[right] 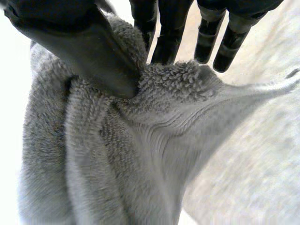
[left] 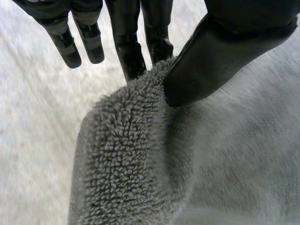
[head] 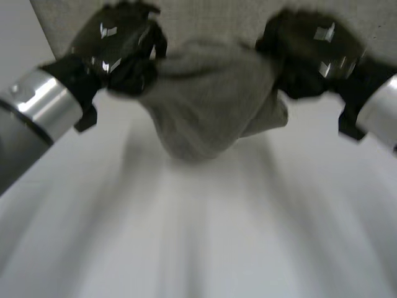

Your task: Fold the towel.

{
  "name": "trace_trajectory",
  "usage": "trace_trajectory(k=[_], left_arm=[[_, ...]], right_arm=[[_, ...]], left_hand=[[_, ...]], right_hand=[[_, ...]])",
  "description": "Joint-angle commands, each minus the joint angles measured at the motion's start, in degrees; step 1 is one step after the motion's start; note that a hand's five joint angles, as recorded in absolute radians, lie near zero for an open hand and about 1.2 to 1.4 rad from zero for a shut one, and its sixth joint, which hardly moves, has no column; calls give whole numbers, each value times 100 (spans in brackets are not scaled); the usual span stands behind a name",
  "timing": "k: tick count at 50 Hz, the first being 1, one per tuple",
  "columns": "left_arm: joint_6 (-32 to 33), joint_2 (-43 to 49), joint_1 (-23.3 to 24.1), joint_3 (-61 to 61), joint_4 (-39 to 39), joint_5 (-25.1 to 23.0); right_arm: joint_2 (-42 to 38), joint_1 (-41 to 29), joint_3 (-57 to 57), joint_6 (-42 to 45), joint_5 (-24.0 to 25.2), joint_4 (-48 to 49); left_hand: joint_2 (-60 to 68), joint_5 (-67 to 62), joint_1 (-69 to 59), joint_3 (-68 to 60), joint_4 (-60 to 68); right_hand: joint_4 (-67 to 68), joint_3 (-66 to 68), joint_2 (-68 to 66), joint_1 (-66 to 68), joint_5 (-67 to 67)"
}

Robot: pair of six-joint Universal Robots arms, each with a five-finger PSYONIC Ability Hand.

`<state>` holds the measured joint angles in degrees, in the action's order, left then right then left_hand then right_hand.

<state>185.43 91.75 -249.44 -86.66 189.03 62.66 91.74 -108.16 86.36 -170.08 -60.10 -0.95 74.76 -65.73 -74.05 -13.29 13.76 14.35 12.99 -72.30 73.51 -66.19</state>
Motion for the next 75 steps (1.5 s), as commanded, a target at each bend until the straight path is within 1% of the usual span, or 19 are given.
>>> trace_trajectory(k=[1, 2, 3, 4, 5, 6, 10, 13, 21, 29, 36, 42, 47, 55, 57, 58, 62, 70, 75], left_arm=[[562, -280, -412, -1676, 160, -551], [565, -280, -412, -1679, 160, -553], [765, -272, -404, -1940, 143, -779], [923, -193, -369, -2177, 99, -990], [925, -192, -368, -2180, 99, -992], [1055, -149, -299, -2371, 29, -1158], [1302, 518, 175, -2374, -313, -1282], [1425, 748, 247, -2137, -629, -1256], [1373, 713, -429, -1969, -850, -975], [1391, 739, -675, -2039, -912, -940], [1391, 731, -1063, -2224, -912, -605], [1391, 783, -1458, -2259, -921, -518], [1382, 941, -1555, -2294, -912, -570], [1417, 1565, -1388, -2303, -912, -562], [1417, 1671, -1327, -2285, -886, -570], [1417, 1671, -1326, -2285, -886, -570], [1400, 1671, -1300, -2268, -912, -579], [1408, 1636, -1186, -2224, -912, -588], [1391, 1592, -1265, -2153, -894, -588]], right_arm=[[-86, 443, 1662, 3078, 358, -1123], [-86, 445, 1665, 3086, 358, -1126], [-103, 698, 1812, 3809, 332, -1457], [-165, 865, 1901, 4277, 402, -1747], [-165, 867, 1902, 4282, 402, -1750], [-304, 954, 1867, 4308, 367, -1881], [-630, 859, 1447, 3521, 367, -1838], [-631, 683, 1174, 2896, 367, -1681], [-719, 516, 1049, 2077, 34, -1232], [-956, 402, 1453, 1883, -29, -1136], [-991, 190, 1867, 1452, -90, -467], [-1220, -47, 2157, 1118, -151, 7], [-1484, -100, 2218, 1100, -521, 289], [-1826, -135, 2192, 1083, -775, 561], [-1835, -126, 2174, 1056, -775, 614], [-1835, -126, 2174, 1056, -775, 614], [-1809, -82, 2113, 995, -767, 597], [-1756, -64, 1999, 837, -696, 553], [-1607, -38, 1999, 863, -705, 447]], left_hand=[[524, -427, -595, 329, -376], [524, -427, -595, 329, -376], [-473, 570, 402, 329, -376], [-3714, 3811, 3643, 329, -376], [-3746, 3843, 3675, 329, -376], [-6476, 6573, 6405, 329, -376], [-6354, 6451, 6283, 329, -376], [-6337, 6434, 6266, 329, -376], [-6236, 6333, 6165, 329, -376], [-6220, 6316, 6148, 329, -376], [-5984, 6081, 5913, 329, -376], [-5109, 5206, 5038, 329, -376], [-4992, 5088, 4920, 329, -376], [-4420, 4516, 4348, 329, -376], [-3231, 3328, 3160, 329, -376], [-3225, 3322, 3154, 329, -376], [-1565, 1661, 1493, 329, -376], [438, -341, -509, 329, -376], [524, -427, -595, 329, -376]], right_hand=[[-435, -299, -770, 649, -381], [-435, -299, -770, 649, -381], [-435, -299, 589, -711, 978], [-435, -299, 4233, -4355, 4622], [-435, -299, 4270, -4391, 4659], [-435, -299, 6230, -6351, 6619], [-435, -299, 6230, -6351, 6619], [-435, -299, 6230, -6351, 6619], [-435, -299, 6230, -6351, 6619], [-435, -299, 6230, -6351, 6619], [-435, -299, 6230, -6351, 6619], [-435, -299, 5666, -5788, 6055], [-435, -299, 5296, -5418, 5685], [-435, -299, 3681, -3803, 4070], [-435, -299, 1758, -1880, 2147], [-435, -299, 1747, -1869, 2136], [-435, -299, -649, 527, -260], [-435, -299, -770, 649, -381], [-435, -299, -770, 649, -381]])
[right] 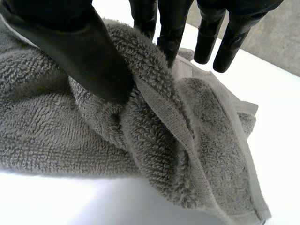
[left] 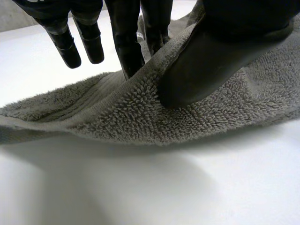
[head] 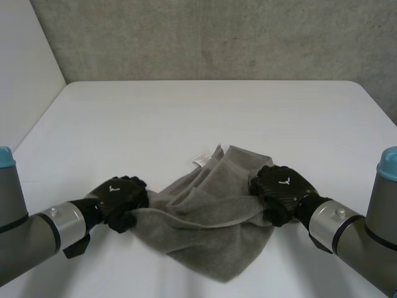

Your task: Fold the towel.

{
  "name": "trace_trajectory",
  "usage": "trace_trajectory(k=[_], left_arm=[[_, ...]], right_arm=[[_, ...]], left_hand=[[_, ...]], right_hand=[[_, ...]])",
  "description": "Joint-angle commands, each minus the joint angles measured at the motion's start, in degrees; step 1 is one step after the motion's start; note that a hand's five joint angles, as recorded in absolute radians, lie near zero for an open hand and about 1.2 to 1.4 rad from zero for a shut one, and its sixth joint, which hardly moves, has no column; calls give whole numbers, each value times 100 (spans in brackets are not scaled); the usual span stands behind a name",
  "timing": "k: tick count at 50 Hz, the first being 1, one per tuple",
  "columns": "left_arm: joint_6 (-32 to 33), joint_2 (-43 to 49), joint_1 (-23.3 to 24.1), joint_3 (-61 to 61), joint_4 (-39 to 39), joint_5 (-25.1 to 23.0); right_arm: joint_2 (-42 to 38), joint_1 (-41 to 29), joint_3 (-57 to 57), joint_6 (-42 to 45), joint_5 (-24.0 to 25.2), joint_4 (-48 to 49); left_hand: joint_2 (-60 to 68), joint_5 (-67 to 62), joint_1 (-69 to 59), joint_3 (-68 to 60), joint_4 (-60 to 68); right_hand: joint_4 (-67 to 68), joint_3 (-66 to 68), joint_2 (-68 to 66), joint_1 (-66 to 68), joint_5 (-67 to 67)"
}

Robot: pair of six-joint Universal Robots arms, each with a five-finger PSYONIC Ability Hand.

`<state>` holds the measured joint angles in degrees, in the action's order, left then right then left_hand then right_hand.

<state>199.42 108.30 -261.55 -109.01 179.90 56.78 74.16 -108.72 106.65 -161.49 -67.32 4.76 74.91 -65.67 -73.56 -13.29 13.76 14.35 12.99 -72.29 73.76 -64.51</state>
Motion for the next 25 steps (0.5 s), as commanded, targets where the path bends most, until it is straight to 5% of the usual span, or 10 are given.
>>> trace_trajectory(k=[1, 11, 16, 25], left_arm=[[1, -81, -54, 108, 1, 25], [-8, -494, -54, 600, 45, 61], [-52, -283, 34, 1593, 98, 184], [-508, 253, 552, 4964, 316, 1597]], right_arm=[[204, 18, -39, 47, 52, -298], [389, 255, -813, 672, 878, -1390], [81, 229, -2166, 760, 966, -1469], [-525, 18, -5984, 506, 792, -1111]], left_hand=[[509, -433, -644, 329, -376], [509, -433, -644, 329, -376], [509, -433, -644, 329, -376], [509, -433, -644, 329, -376]], right_hand=[[-435, -299, -771, 624, -549], [-435, -299, -771, 624, -549], [-435, -299, -771, 624, -549], [-435, -299, -771, 624, -549]])
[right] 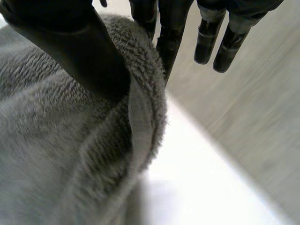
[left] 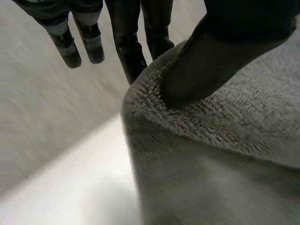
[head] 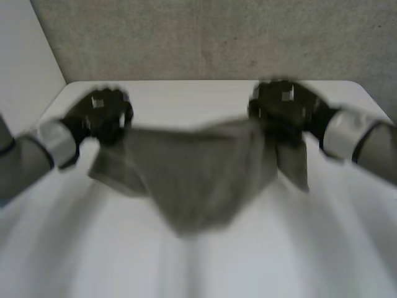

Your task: Fold the towel.

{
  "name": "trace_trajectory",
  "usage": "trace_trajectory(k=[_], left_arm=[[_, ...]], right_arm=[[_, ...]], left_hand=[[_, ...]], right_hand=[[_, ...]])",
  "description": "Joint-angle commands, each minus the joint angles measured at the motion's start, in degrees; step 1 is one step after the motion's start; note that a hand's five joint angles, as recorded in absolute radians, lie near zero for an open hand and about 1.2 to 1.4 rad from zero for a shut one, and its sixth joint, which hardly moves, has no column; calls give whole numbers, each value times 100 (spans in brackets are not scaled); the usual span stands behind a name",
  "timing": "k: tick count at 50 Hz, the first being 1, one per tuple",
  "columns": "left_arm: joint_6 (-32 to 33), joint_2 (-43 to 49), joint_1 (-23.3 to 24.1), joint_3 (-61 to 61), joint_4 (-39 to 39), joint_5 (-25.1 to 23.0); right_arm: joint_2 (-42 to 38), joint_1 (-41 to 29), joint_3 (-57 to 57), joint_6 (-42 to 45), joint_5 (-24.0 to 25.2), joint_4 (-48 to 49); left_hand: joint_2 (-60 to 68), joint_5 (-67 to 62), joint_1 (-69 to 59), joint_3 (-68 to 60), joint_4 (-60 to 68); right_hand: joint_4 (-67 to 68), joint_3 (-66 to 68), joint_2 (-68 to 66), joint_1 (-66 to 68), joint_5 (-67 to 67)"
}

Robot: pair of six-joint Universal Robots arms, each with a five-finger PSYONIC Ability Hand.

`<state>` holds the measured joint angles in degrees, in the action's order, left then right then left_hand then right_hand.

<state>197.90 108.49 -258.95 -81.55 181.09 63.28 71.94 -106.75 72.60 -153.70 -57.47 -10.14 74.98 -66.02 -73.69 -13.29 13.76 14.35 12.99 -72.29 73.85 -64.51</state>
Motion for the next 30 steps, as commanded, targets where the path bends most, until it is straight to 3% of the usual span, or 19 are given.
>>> trace_trajectory(k=[1, 2, 4, 7, 10, 15, 18, 24, 28, 30], left_arm=[[-540, 139, 345, 2527, 382, 1054], [-542, 138, 345, 2530, 383, 1055], [-1005, -387, 328, 2548, 908, 1073], [-1392, -818, 275, 2155, 1471, 1055], [-1491, -978, 249, 1853, 1693, 1020], [-1473, -1145, 249, 469, 2000, 406], [-1447, -1128, 240, 69, 2001, 299], [-647, -864, -94, -1364, 2036, 141], [299, -295, -86, -2030, 2053, 97], [520, -119, -77, -2179, 2027, 97]], right_arm=[[-225, -223, -2880, -553, -385, 773], [-225, -224, -2883, -556, -387, 777], [160, -259, -2656, -1387, -712, 1651], [399, -224, -1964, -1742, -687, 2120], [452, -224, -1608, -1690, -625, 2157], [786, -162, -250, -1041, -353, 2130], [839, -153, 97, -864, -282, 2121], [707, -136, 1468, 68, 96, 1884], [147, -136, 2239, 962, 70, 1823], [-21, -118, 2389, 1243, 44, 1823]], left_hand=[[502, -398, -631, 329, -376], [502, -398, -631, 329, -376], [502, -398, -631, 329, -376], [502, -398, -631, 329, -376], [502, -398, -631, 329, -376], [502, -398, -631, 329, -376], [502, -398, -631, 329, -376], [502, -398, -631, 329, -376], [502, -398, -631, 329, -376], [502, -398, -631, 329, -376]], right_hand=[[-435, -299, -771, 615, -549], [-435, -299, -771, 615, -549], [-435, -299, -771, 615, -549], [-435, -299, -771, 615, -549], [-435, -299, -771, 615, -549], [-435, -299, -771, 615, -549], [-435, -299, -771, 615, -549], [-435, -299, -508, 352, -285], [-435, -299, 1472, -1628, 1694], [-435, -299, 1660, -1817, 1883]])
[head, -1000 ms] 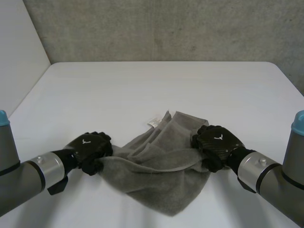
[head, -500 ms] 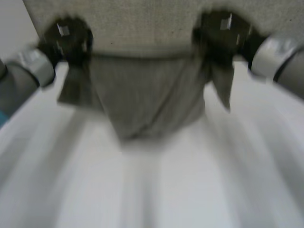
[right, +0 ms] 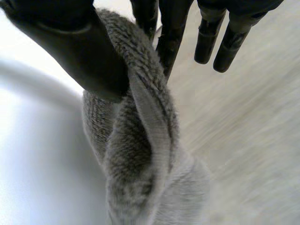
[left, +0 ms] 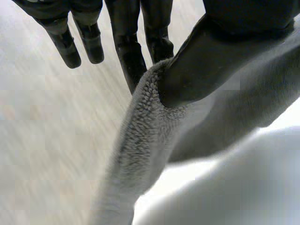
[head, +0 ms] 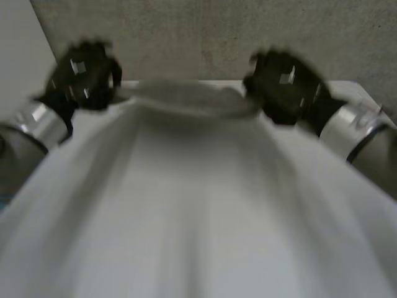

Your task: Fold the towel.

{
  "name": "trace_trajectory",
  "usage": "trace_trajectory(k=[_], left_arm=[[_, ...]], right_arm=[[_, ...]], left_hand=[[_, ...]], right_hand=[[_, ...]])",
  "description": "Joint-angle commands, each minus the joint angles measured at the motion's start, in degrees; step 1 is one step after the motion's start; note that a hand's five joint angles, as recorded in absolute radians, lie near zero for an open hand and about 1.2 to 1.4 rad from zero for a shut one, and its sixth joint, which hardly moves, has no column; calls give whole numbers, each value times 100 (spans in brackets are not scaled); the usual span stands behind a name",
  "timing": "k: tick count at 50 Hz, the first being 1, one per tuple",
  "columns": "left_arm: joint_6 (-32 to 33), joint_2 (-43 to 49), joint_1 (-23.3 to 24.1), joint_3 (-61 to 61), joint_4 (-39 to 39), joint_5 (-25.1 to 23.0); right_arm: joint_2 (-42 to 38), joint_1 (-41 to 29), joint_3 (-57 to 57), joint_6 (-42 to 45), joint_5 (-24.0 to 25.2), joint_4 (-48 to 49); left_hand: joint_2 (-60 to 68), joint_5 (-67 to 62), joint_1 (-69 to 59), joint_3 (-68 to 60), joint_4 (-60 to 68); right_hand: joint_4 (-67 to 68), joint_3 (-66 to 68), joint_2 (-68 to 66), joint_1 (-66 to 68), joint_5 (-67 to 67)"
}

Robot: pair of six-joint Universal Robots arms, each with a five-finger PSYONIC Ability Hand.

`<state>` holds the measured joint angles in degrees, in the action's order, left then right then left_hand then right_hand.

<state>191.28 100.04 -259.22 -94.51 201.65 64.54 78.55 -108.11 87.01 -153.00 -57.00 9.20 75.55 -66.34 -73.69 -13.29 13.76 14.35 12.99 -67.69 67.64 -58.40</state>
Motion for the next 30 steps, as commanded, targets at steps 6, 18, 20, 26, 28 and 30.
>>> trace_trajectory(k=[6, 18, 20, 26, 28, 30], left_arm=[[1474, 1097, 3, -1165, -56, -29], [1456, 912, -102, -1148, -82, -12], [1439, 877, -137, -1139, -82, -3], [1439, 877, -190, -1139, -82, 6], [1430, 877, -251, -1139, -82, 6], [1421, 877, -269, -1148, -82, 6]], right_arm=[[-1306, 97, 1248, 1414, -126, -103], [-1386, 106, 1301, 1185, -461, -173], [-1272, 124, 1284, 731, -478, -208], [-1237, 124, 1292, 43, -505, -252], [-1228, 124, 1310, -307, -505, -427], [-1228, 124, 1301, -457, -496, -541]], left_hand=[[445, -366, -631, 329, -376], [445, -366, -631, 329, -376], [445, -366, -631, 329, -376], [445, -366, -631, 329, -376], [445, -366, -631, 329, -376], [445, -366, -631, 329, -376]], right_hand=[[-435, -299, 1202, -1197, 1273], [-435, -299, 2363, -2357, 2434], [-435, -299, 2950, -2944, 3021], [-435, -299, 3406, -3400, 3477], [-435, -299, 3507, -3501, 3578], [-435, -299, 3523, -3518, 3595]])
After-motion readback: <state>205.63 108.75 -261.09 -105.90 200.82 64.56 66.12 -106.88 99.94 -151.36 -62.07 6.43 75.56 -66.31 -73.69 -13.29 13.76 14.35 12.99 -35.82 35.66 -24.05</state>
